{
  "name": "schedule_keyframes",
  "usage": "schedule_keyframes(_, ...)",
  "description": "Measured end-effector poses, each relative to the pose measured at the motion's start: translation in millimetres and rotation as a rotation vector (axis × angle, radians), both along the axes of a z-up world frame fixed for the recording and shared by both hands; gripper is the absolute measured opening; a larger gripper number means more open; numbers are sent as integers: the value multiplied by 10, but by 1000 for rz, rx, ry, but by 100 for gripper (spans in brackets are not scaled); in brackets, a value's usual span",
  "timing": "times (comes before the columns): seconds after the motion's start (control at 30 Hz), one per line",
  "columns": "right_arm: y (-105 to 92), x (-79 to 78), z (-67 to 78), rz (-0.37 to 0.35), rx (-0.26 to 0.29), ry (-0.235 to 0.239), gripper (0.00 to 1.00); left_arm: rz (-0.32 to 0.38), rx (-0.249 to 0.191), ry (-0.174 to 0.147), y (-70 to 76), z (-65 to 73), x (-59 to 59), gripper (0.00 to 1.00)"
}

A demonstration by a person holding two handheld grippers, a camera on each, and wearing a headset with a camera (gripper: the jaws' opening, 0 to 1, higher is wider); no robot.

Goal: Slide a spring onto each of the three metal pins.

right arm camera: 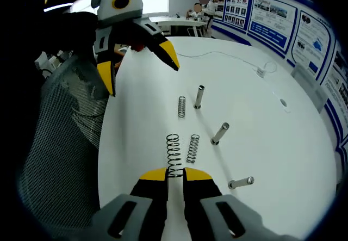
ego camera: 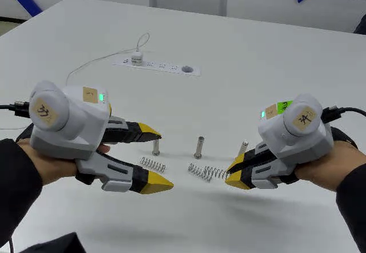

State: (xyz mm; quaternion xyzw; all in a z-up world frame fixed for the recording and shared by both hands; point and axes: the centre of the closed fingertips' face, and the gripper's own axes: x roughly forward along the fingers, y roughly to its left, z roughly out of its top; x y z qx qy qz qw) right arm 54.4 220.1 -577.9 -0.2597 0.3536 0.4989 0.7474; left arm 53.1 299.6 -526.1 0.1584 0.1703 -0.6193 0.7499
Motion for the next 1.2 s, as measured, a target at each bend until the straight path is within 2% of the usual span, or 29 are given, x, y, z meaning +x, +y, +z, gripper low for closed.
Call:
schedule_keyframes(0.13, 52, -10, 33, 20, -4, -4, 11, -10, 1, 15, -92, -105, -26, 57)
schedule_keyframes(0.27, 94, -18, 54, 38, -7, -5, 11, -19, -4, 23, -158, -147, -51, 56)
schedule_keyframes(0.4, 159, -33, 61, 62, -11, -4, 11, -18, -15, 26, -207, -186, -46, 51)
schedule_keyframes(0.57, 239, -70, 66, 94, -17, 1, 11, -40, -11, 28, -273, -265, -105, 44)
schedule_keyframes(0.87, 321, -147, 62, 140, -29, 7, 11, -72, 0, 8, -333, -355, -169, 30)
schedule_keyframes(1.2, 378, -244, 43, 179, -43, 28, 11, -110, 20, -30, -340, -423, -214, 17)
